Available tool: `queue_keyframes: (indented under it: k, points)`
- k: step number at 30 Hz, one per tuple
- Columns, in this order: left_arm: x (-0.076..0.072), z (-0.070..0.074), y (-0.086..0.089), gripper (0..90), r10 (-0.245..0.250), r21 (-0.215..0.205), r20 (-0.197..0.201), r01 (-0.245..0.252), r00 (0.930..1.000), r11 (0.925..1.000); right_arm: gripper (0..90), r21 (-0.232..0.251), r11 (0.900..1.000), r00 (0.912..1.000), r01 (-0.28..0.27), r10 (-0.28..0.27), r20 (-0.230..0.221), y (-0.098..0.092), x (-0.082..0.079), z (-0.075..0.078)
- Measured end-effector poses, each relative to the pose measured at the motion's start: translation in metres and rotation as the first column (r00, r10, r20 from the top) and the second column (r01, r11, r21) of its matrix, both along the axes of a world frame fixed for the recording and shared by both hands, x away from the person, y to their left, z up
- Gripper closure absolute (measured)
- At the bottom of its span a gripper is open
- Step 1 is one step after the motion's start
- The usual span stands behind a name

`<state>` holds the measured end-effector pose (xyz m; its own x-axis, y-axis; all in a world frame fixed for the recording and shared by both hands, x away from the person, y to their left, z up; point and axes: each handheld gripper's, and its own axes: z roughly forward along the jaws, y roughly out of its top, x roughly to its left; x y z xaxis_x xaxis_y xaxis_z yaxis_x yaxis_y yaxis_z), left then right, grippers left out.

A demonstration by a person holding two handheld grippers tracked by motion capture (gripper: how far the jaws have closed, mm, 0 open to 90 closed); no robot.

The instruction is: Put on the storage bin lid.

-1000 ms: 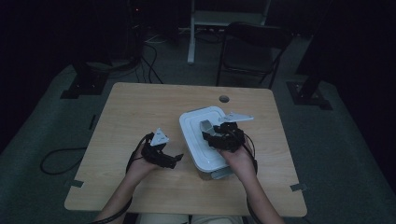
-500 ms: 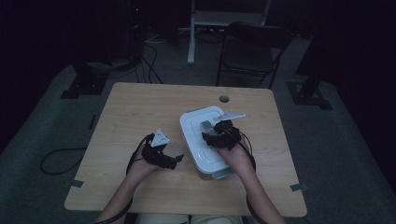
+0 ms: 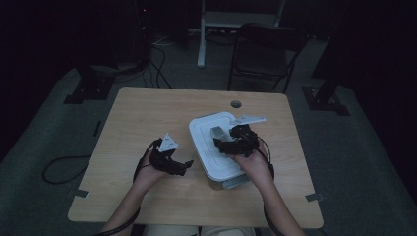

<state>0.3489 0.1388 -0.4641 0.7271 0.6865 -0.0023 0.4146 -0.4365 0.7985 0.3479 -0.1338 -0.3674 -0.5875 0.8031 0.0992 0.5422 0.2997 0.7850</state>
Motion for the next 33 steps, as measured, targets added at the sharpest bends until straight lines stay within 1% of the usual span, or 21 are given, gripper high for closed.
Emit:
queue_keyframes:
  k: [1,3,6,7,10,12,15,17,18,20,21,23,25,27,31,33]
  points:
    - [0.001,0.0,0.0,0.6,-0.001,0.006,0.001,0.001,1.0,1.0,28.0,0.004,1.0,0.9998,0.009,-0.009,0.016,-0.005,-0.001,0.003]
    - [0.001,0.0,-0.001,0.6,0.0,0.004,-0.001,0.0,1.0,1.0,21.7,0.014,0.999,0.9982,0.038,-0.039,0.046,-0.016,0.001,0.007]
    - [0.002,-0.001,-0.003,0.6,0.0,0.0,-0.003,0.0,1.0,1.0,18.8,0.026,0.995,0.9923,0.094,-0.096,0.079,-0.034,0.007,0.008]
    - [0.003,-0.001,-0.003,0.6,-0.001,0.002,-0.003,0.001,1.0,1.0,17.2,0.023,0.993,0.9901,0.116,-0.117,0.077,-0.04,0.009,0.007]
    - [0.004,0.0,-0.004,0.6,0.004,0.0,-0.001,-0.004,1.0,1.0,12.4,0.018,0.992,0.9886,0.128,-0.129,0.078,-0.05,0.014,0.004]
    - [0.006,0.0,-0.004,0.6,0.008,-0.004,-0.003,-0.008,1.0,1.0,12.5,0.022,0.991,0.9875,0.135,-0.137,0.078,-0.058,0.017,0.0]
    - [0.008,0.0,-0.004,0.6,0.009,-0.007,-0.003,-0.009,1.0,0.9999,13.3,0.04,0.985,0.9823,0.169,-0.171,0.076,-0.069,0.021,-0.006]
    - [0.009,-0.001,-0.004,0.6,0.011,-0.009,-0.004,-0.011,0.9999,0.9999,13.3,0.056,0.982,0.9782,0.181,-0.186,0.092,-0.077,0.023,-0.01]
    - [0.01,-0.001,-0.004,0.6,0.013,-0.003,-0.007,-0.013,0.9999,0.9999,13.3,0.06,0.979,0.9755,0.192,-0.197,0.097,-0.081,0.024,-0.012]
    - [0.01,-0.002,-0.004,0.6,0.017,-0.005,-0.009,-0.017,0.9998,0.9998,13.4,0.047,0.977,0.9693,0.206,-0.211,0.126,-0.088,0.025,-0.017]
    - [0.012,-0.004,-0.004,0.6,0.018,-0.006,-0.015,-0.018,0.9997,0.9998,13.4,0.036,0.976,0.9638,0.216,-0.219,0.152,-0.092,0.026,-0.023]
    - [0.013,-0.007,-0.004,0.6,0.018,-0.005,-0.018,-0.018,0.9997,0.9998,13.4,0.033,0.974,0.9622,0.224,-0.226,0.151,-0.097,0.028,-0.029]
    - [0.014,-0.009,-0.005,0.6,0.016,-0.005,-0.024,-0.016,0.9996,0.9999,13.4,0.023,0.971,0.9623,0.238,-0.239,0.131,-0.103,0.032,-0.039]
    - [0.015,-0.01,-0.006,0.6,0.018,-0.007,-0.028,-0.019,0.9994,0.9998,13.4,-0.001,0.966,0.9594,0.257,-0.255,0.121,-0.111,0.035,-0.051]
    - [0.017,-0.013,-0.006,0.6,0.019,-0.007,-0.033,-0.02,0.9993,0.9998,13.4,-0.021,0.96,0.9565,0.28,-0.277,0.092,-0.122,0.04,-0.071]
    - [0.018,-0.013,-0.007,0.6,0.018,-0.001,-0.035,-0.018,0.9992,0.9998,13.5,-0.032,0.957,0.956,0.287,-0.284,0.073,-0.127,0.041,-0.082]
